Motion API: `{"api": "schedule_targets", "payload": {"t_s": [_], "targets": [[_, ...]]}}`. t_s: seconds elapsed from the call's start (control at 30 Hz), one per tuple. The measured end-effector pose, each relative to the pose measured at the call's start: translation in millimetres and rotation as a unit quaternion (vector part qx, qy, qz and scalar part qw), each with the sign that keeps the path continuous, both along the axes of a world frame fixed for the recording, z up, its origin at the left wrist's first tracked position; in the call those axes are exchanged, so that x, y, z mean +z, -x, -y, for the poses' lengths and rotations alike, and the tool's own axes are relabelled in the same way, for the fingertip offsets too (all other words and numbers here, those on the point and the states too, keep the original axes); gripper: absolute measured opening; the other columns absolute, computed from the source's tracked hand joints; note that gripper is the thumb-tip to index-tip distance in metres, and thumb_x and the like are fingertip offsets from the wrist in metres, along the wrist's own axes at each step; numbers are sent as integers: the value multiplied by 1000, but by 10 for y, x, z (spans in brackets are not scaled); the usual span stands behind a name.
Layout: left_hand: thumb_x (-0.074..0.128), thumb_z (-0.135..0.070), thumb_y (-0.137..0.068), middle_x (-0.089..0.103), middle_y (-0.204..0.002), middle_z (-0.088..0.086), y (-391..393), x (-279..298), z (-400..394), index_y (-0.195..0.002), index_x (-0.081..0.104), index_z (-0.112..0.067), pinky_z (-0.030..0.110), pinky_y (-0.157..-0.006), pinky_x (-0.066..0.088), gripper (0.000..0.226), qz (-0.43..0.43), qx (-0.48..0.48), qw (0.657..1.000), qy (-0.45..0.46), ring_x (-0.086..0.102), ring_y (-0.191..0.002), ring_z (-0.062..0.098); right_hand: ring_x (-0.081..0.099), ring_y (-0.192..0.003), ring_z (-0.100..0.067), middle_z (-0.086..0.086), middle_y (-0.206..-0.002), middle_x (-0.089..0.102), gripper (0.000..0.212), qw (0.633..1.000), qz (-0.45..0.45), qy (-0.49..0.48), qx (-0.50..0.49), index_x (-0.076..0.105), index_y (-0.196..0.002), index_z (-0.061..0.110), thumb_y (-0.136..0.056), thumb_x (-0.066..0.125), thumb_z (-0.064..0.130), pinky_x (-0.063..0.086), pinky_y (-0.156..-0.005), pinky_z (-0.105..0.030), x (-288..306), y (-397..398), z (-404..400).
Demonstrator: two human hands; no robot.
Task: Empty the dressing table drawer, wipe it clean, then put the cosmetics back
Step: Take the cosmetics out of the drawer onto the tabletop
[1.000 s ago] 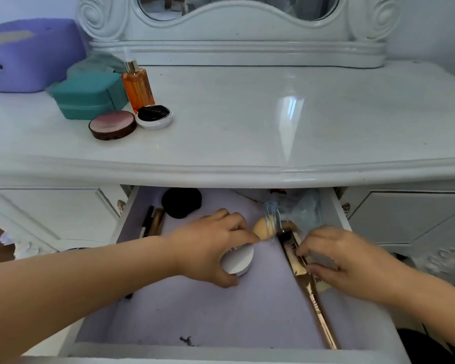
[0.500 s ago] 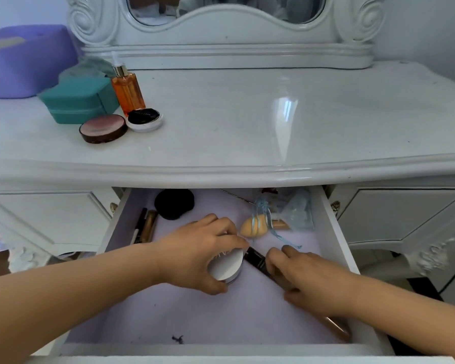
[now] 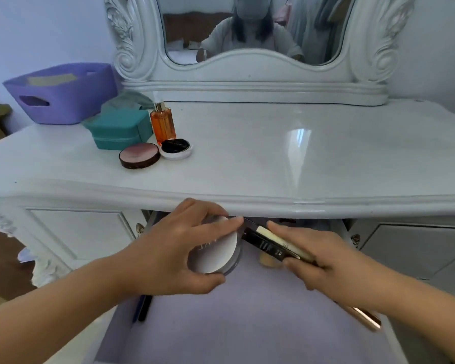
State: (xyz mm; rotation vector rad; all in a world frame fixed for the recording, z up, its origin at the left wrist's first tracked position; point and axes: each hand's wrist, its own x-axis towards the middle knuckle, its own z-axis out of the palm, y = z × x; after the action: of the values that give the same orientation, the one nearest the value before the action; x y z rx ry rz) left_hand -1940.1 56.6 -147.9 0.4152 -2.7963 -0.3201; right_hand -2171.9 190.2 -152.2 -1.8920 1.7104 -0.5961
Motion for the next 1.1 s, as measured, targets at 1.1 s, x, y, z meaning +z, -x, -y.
{"api": "schedule_targets", "payload": {"t_s": [1.1], "targets": [[64, -37, -81, 44, -141, 0, 779, 286, 1157, -131, 51, -20, 26, -103, 30, 55, -95, 210, 971, -65, 38, -129, 14, 54, -100, -29, -12, -105, 59, 28, 947, -18, 140, -287, 62, -109, 13, -84, 47, 18, 47, -76, -36, 281, -54, 2164]]}}
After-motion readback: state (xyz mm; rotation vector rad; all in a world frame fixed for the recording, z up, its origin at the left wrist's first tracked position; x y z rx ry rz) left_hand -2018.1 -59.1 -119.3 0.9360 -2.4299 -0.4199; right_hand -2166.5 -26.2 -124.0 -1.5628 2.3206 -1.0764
